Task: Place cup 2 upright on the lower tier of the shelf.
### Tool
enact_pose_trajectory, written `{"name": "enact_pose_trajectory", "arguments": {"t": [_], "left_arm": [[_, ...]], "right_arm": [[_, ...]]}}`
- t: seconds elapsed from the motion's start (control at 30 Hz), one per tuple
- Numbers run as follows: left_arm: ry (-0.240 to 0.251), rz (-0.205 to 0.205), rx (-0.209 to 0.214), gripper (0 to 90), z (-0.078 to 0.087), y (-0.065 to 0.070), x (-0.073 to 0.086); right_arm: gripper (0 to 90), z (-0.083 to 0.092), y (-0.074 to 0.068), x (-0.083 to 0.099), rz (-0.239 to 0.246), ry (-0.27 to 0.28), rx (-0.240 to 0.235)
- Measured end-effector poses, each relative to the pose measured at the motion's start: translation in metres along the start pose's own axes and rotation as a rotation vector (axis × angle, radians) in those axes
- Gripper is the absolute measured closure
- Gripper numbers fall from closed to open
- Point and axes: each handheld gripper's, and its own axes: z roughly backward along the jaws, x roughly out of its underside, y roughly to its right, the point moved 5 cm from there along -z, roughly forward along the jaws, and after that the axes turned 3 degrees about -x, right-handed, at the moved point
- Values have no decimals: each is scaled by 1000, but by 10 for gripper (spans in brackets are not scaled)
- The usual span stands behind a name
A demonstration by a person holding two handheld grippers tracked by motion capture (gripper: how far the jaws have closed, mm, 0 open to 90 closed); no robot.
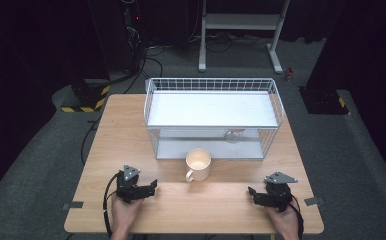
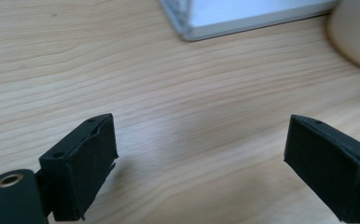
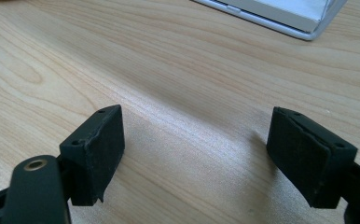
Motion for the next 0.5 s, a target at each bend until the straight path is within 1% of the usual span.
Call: {"name": "enact_pose_trajectory", "arguments": {"t": [0.2, 0.23, 0.27, 0.5], "left_arm": [[4, -49, 69, 71, 5, 22, -1], [4, -50, 76, 70, 5, 25, -1], [0, -62, 85, 69, 6, 30, 0], [13, -105, 128, 66, 7, 54, -4]], "right_arm": [[192, 0, 0, 0, -5, -1, 1], [192, 0, 0, 0, -4, -1, 1], [192, 0, 0, 0, -4, -1, 1], [185, 0, 0, 0, -2, -2, 3]]}}
